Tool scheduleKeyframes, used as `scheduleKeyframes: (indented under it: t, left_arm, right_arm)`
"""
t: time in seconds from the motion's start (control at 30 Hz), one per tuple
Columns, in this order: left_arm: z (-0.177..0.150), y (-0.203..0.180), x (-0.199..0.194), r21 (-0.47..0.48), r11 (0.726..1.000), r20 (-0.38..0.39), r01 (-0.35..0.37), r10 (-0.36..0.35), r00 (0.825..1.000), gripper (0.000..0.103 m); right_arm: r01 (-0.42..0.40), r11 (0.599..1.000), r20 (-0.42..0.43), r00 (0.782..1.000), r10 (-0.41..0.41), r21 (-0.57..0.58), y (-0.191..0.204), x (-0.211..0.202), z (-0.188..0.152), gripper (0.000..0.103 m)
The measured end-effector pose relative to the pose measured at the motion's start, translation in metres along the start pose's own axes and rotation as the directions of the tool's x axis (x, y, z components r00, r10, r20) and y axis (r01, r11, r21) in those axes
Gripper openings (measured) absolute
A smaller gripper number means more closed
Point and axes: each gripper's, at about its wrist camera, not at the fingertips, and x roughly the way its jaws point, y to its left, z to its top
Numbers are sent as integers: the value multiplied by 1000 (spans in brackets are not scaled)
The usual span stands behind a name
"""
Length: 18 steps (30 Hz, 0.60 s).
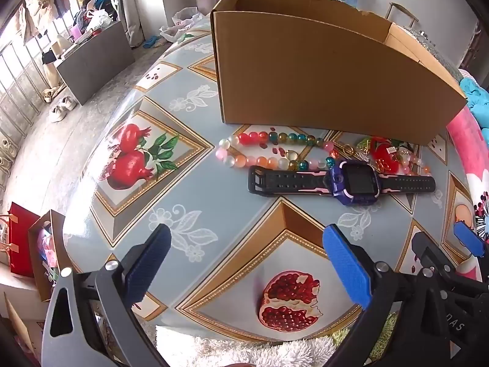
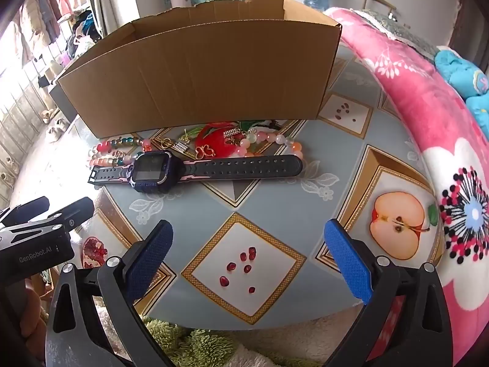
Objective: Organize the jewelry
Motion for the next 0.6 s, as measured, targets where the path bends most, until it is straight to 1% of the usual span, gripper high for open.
scheduleKeyframes:
  t: [0.33,0.43,0.6]
  left_arm:
    - [0,1,-1,9,1000,-4,-6,6,1000,98]
    - [-1,0,-6,12,1000,2,-11,11,1000,98]
    - [-2,-4,-2,21,1000,12,-12,12,1000,98]
  right_arm:
    - [-2,1000,-3,1000,2,0,3,-2,-1,95]
    - [-2,1000,-5,1000,2,0,4,-3,-1,95]
    - [-2,1000,-6,1000,2,-2,10,-3,-3,95]
